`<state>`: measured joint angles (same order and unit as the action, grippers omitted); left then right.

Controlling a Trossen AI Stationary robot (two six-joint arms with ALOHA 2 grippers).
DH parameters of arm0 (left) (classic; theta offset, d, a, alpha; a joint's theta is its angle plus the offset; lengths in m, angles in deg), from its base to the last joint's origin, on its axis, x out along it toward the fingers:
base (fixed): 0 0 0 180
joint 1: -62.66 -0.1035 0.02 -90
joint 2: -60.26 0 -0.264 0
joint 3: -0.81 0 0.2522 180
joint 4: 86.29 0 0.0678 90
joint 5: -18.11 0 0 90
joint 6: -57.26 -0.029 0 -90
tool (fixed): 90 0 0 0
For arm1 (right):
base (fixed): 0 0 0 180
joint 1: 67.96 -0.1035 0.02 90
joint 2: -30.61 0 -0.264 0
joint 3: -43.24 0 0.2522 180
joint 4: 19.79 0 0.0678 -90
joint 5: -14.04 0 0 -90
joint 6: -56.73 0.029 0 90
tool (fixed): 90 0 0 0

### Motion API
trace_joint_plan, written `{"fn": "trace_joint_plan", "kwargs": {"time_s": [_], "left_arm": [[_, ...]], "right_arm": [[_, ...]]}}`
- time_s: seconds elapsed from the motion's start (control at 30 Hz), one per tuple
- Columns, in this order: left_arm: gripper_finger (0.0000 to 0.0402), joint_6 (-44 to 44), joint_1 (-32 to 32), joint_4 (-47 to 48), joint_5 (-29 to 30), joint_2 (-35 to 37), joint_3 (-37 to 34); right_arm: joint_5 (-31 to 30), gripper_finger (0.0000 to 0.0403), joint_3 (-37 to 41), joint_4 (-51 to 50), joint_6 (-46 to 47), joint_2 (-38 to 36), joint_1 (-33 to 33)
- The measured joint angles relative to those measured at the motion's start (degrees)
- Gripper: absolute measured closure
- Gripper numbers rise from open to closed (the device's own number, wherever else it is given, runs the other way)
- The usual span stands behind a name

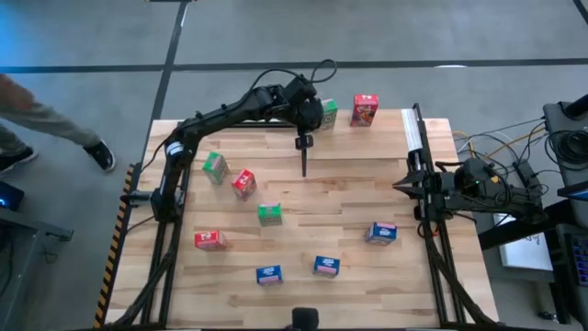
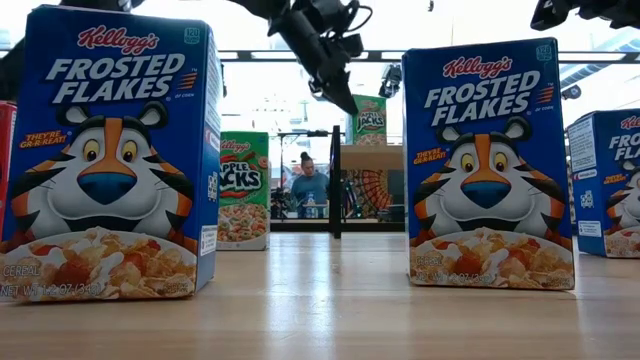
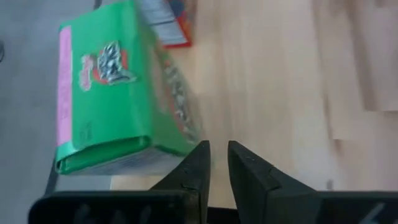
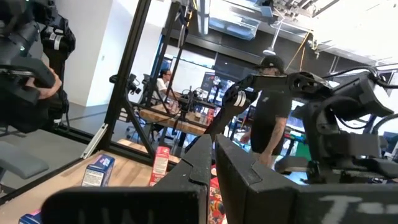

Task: Stack cereal on shelf
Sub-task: Put the top right green cereal box on the shelf

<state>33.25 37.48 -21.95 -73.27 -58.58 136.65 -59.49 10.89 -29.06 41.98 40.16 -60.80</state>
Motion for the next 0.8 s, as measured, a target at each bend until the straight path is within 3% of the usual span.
{"fn": "trace_joint_plan", "kwargs": {"time_s": [0.8], "left_arm": [[0.0363, 3.76, -0.70, -1.06, -0.93, -0.02, -0.40]], "right_arm": [[0.00, 0.0390, 0.00, 0.00, -0.02, 0.02, -0.01]]}}
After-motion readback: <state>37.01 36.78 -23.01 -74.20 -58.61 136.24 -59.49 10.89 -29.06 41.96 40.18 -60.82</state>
